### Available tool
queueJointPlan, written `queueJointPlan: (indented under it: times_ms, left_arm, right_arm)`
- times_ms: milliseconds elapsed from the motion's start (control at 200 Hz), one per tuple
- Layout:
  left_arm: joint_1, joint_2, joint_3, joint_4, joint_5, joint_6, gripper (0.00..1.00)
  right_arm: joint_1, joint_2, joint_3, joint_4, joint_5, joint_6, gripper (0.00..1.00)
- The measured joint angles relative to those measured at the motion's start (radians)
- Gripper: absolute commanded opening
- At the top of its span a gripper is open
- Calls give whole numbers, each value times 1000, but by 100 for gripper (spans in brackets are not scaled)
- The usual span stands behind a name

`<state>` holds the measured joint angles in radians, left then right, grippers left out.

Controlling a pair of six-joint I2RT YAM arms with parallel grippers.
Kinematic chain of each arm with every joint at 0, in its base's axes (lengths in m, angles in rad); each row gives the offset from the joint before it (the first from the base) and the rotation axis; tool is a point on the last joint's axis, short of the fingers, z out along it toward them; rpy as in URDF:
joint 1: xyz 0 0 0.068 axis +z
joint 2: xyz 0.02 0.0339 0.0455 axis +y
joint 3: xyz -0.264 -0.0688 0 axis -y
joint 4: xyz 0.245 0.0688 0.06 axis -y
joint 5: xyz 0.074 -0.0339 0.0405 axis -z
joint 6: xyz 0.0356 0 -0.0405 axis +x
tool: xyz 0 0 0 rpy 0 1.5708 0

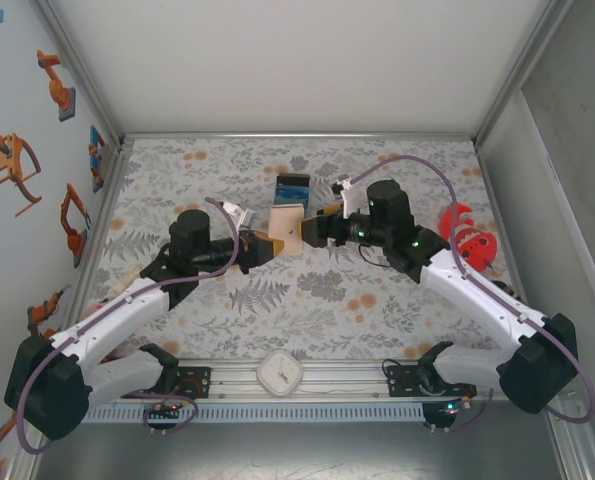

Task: Take the credit cards out of the card holder

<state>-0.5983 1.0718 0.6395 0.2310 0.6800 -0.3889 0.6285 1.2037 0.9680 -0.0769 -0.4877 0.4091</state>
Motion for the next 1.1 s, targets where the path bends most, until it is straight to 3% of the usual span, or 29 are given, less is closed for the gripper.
queueJointPlan:
  times_ms: [406, 916, 1102]
  left_arm:
    - [4, -52, 0, 38, 59, -24, 0]
    - [4, -68, 0, 126, 103, -56, 0]
    - [3, -63, 0, 145, 122, -64, 0]
  right_arm:
    - [-46, -31, -86, 90, -140, 5, 56]
    - [-63, -48, -134, 184, -240, 32, 53]
    - [-64, -46, -138, 220, -270, 46, 43]
